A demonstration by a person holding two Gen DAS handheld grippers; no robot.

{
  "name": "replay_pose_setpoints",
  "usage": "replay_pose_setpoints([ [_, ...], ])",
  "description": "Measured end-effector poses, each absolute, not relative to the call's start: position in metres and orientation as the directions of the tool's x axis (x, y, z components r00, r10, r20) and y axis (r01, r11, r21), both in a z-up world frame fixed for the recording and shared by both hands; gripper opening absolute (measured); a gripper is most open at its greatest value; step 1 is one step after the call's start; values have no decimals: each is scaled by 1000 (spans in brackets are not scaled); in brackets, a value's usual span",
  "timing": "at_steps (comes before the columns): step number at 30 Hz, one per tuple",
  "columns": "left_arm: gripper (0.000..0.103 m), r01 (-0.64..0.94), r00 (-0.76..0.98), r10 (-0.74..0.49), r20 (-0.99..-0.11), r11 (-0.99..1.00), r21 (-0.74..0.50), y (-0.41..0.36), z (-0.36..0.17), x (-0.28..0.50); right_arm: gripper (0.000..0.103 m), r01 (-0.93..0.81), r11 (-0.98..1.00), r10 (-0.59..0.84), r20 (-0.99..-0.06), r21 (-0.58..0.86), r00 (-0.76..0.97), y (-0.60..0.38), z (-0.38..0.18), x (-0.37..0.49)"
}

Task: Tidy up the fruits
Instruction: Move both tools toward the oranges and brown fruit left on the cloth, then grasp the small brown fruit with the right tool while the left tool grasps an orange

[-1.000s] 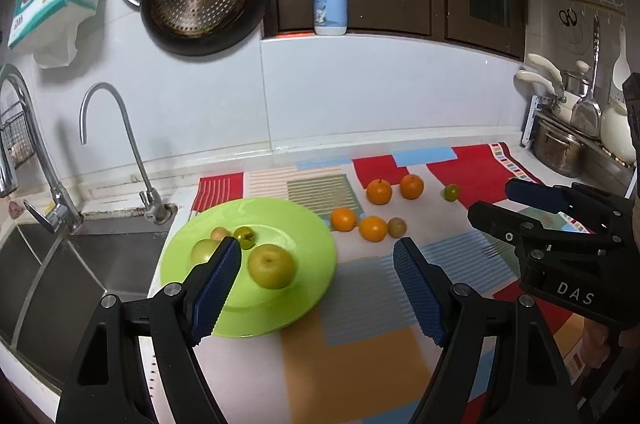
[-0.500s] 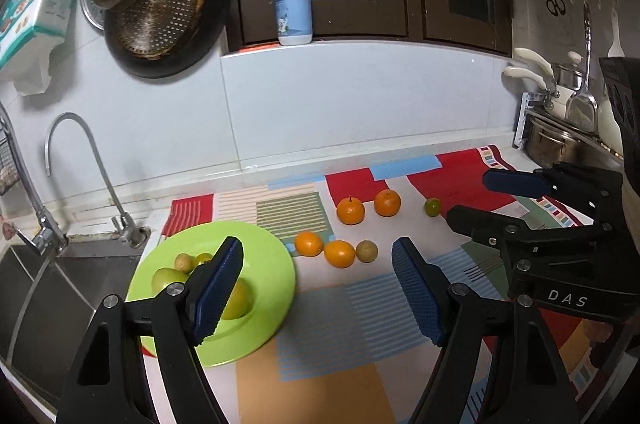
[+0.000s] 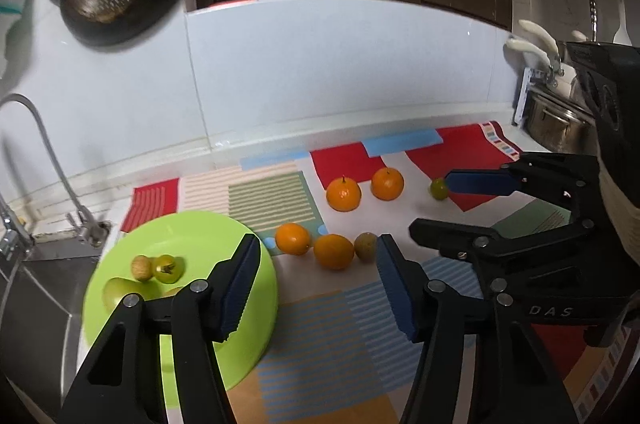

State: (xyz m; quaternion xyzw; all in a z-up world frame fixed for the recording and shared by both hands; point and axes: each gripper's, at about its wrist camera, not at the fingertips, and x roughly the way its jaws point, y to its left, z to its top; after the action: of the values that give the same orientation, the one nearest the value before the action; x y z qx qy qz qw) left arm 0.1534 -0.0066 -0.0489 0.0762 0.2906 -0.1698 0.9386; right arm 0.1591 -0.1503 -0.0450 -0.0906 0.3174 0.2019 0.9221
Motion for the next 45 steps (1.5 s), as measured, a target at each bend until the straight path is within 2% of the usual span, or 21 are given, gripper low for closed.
replay_pose_setpoints([
  [9,56,384,721,-282,-632,923,26,-8,-77,183,54,-463,886,336,-688,0,643,-145,-81,193],
  [19,54,391,677,-295,-674,920,-11,-12,-93,201,45,-489,868,382,-742,85,550,-142,-110,225],
  [23,54,394,667,-301,-681,919,-20,-15,-96,205,40,-493,861,403,-755,122,517,-142,-116,233],
  [27,53,402,659,-311,-685,915,-29,-20,-98,207,30,-494,855,425,-761,158,491,-144,-121,236],
  [35,53,405,644,-305,-702,914,-26,-35,-104,217,30,-409,899,382,-744,159,549,-166,-117,229],
  [40,50,397,640,-273,-718,918,5,-43,-111,224,30,-372,916,354,-737,149,575,-175,-114,224],
  [45,37,391,619,-257,-742,920,8,-47,-117,230,30,-349,923,350,-733,163,583,-181,-115,223],
])
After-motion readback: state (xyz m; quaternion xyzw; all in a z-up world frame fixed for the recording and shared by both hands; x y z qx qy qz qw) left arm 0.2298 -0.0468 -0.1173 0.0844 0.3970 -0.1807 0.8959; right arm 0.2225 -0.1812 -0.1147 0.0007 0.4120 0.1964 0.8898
